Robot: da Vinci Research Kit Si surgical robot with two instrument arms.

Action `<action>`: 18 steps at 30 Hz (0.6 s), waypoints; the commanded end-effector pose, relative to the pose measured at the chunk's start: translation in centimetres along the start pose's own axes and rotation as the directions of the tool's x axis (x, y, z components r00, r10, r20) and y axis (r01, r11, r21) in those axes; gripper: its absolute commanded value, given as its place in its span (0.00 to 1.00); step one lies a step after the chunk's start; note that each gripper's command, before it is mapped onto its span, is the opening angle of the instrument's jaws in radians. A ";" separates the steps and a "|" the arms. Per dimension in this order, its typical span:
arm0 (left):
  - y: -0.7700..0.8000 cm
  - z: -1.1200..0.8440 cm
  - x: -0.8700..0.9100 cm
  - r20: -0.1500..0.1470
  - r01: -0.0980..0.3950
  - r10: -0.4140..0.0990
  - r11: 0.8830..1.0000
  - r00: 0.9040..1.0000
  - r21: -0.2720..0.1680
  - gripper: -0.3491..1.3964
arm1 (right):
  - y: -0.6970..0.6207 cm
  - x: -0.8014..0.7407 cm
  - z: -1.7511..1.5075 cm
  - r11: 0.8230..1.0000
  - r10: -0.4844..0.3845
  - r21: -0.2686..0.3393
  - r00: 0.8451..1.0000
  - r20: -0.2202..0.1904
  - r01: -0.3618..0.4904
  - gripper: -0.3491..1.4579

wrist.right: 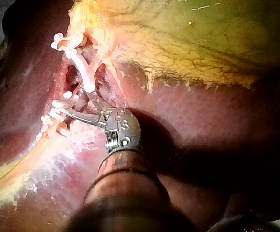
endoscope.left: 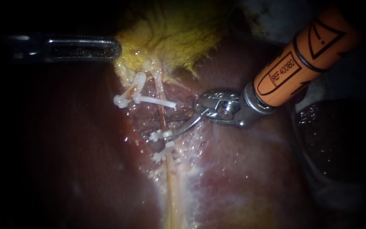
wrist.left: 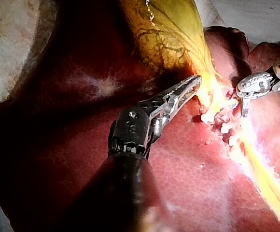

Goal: Go to the cutting position right tube

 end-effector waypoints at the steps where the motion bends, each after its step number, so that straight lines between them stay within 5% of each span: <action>1: 0.00 0.00 0.00 0.000 0.000 0.000 1.000 1.000 0.000 0.00 | 0.00 0.00 0.02 1.000 0.001 0.004 1.000 -0.007 -0.001 0.85; 13: 0.00 0.00 0.00 0.000 0.000 0.000 1.000 1.000 0.000 0.00 | -0.17 0.17 0.08 0.997 0.013 0.073 0.995 -0.098 -0.006 0.85; 18: 0.00 0.00 0.00 0.000 0.000 0.000 1.000 1.000 0.000 0.00 | -0.25 0.26 0.07 0.993 0.012 0.120 0.994 -0.105 0.000 0.85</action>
